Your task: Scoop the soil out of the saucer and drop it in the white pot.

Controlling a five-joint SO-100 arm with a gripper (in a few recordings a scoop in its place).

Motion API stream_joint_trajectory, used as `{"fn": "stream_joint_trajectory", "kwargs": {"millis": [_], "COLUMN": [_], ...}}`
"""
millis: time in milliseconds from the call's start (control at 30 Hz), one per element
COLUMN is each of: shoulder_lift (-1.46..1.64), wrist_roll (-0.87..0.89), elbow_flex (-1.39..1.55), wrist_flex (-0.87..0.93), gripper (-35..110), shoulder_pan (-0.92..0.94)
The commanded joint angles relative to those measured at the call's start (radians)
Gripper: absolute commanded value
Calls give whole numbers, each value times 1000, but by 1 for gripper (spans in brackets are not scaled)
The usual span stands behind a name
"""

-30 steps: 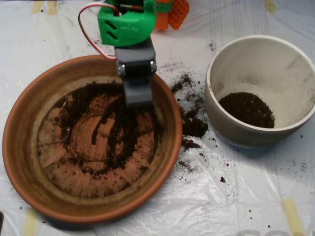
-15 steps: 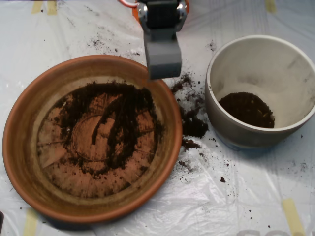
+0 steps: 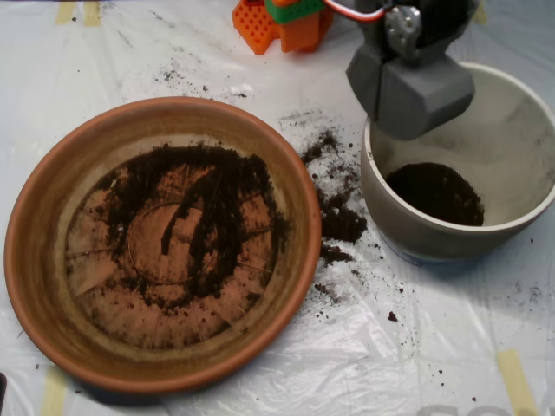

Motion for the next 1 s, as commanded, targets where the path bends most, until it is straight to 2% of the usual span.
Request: {"fn": "stream_joint_trajectory", "kwargs": {"millis": [0, 100, 233, 333, 767, 967], "shoulder_lift": [26, 12, 17, 48, 83, 137], "wrist_roll": [-18, -26, -48, -57, -34, 49], "elbow_flex": [-87, -81, -35, 20, 5, -41], "wrist_flex": [-20, -11, 0, -17, 8, 20], "gripper": [-1, 4, 34, 44, 46, 46], "shoulder_pan": [-75, -92, -95, -84, -64, 40]}}
